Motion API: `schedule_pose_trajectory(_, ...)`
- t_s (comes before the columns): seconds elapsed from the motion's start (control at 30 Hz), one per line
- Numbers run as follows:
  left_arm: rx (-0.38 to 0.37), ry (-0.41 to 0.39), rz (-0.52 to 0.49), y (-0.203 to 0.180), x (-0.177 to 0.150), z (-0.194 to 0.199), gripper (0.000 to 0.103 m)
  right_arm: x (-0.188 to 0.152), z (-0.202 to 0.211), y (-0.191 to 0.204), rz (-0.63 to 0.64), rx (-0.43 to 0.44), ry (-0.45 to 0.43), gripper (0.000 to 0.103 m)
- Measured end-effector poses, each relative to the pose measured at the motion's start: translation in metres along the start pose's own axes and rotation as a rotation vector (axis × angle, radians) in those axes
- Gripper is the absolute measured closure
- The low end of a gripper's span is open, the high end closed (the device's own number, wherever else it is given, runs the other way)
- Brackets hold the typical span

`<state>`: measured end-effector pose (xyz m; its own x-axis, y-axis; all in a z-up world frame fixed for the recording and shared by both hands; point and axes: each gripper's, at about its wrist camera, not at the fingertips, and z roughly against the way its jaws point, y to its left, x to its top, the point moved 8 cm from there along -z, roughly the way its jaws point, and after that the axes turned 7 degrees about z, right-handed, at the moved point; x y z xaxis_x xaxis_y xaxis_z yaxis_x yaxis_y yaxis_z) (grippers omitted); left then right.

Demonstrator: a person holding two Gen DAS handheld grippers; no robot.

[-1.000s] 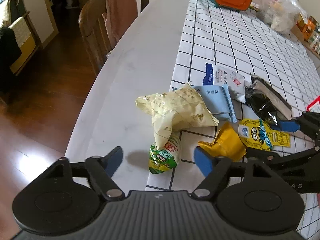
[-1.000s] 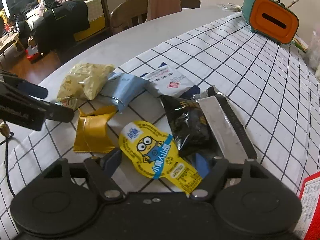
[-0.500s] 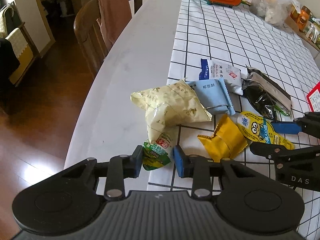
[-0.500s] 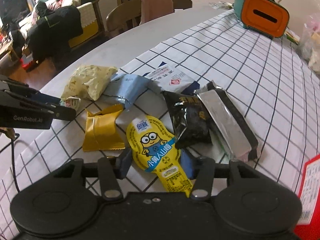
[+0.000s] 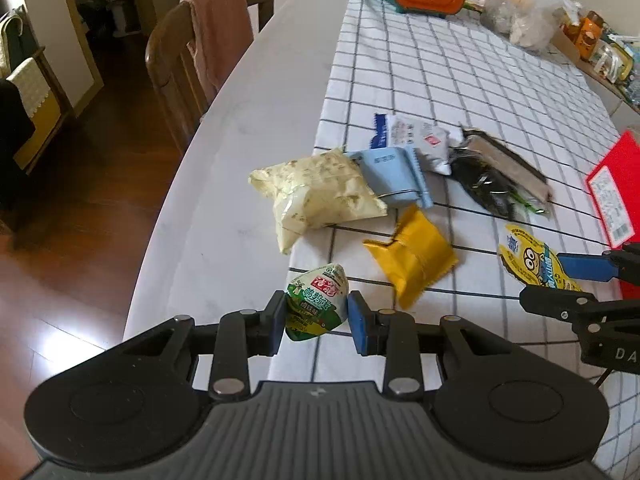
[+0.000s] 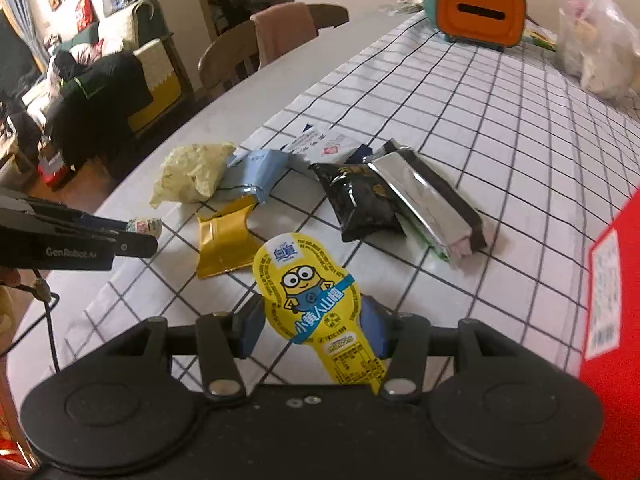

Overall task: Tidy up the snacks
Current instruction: 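Carry the green packet and Minion packet over the red box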

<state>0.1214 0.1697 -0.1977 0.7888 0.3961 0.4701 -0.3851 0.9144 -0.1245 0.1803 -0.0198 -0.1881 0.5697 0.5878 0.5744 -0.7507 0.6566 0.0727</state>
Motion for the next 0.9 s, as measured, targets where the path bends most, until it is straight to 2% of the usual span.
schedule_pose_trajectory(0.23, -0.020, -0.029, -0.021, -0.022, 0.001, 0.025, 0.071, -0.002, 0.040, -0.008, -0.043, -0.009, -0.048, 0.052)
schedule_pose_trajectory(0.47, -0.053, -0.053, -0.055, -0.061, 0.002, 0.049, 0.071, -0.007, 0.080, -0.026, -0.063, -0.048, -0.093, 0.052)
schedule_pose_trajectory(0.9, -0.114, -0.112, -0.158, -0.163, -0.003, 0.088, 0.071, -0.035, 0.147, -0.089, -0.110, -0.119, -0.158, 0.052)
